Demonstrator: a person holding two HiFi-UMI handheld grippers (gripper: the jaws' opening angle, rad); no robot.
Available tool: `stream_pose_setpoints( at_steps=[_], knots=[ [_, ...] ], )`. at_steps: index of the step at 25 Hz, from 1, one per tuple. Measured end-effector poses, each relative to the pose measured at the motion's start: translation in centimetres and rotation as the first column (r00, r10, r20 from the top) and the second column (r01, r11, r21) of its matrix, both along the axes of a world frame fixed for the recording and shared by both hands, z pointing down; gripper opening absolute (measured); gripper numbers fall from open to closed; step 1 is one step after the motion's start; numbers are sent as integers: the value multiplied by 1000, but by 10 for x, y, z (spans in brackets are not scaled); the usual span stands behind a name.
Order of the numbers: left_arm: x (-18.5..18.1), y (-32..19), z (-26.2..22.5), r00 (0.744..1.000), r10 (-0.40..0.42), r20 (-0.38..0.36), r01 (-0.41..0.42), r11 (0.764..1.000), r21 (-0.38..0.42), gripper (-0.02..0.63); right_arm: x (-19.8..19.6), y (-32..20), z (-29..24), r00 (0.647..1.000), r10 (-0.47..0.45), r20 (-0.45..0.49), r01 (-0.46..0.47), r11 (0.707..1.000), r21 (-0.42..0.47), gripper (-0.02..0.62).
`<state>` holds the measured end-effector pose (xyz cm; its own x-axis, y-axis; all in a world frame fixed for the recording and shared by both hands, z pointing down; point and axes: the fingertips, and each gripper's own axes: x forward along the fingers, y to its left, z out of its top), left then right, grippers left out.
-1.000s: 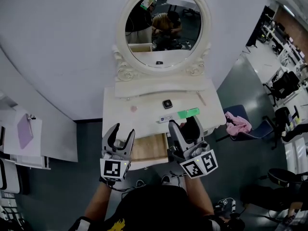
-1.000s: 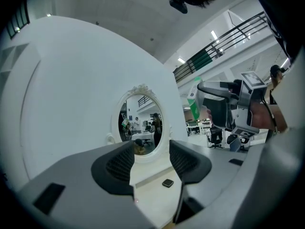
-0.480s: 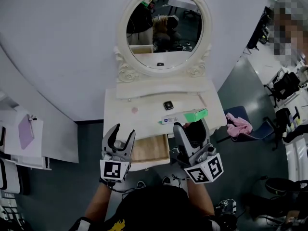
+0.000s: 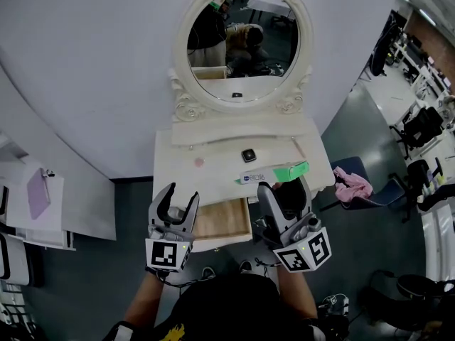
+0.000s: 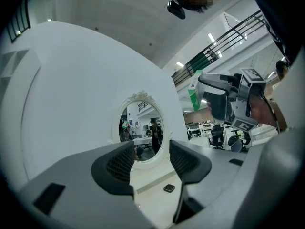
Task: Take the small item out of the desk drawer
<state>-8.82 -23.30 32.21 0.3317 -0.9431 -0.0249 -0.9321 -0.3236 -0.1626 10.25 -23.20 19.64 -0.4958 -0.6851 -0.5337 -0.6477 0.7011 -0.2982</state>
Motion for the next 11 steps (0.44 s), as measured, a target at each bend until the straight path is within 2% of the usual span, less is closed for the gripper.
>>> stream_pose_setpoints(
  at_steps=[11],
  knots=[
    [0,-2,-10,1000,5,-12,-5,1000,6,239,0,-5,1,1000,2,-17,-2,1000,-11,318]
  ],
)
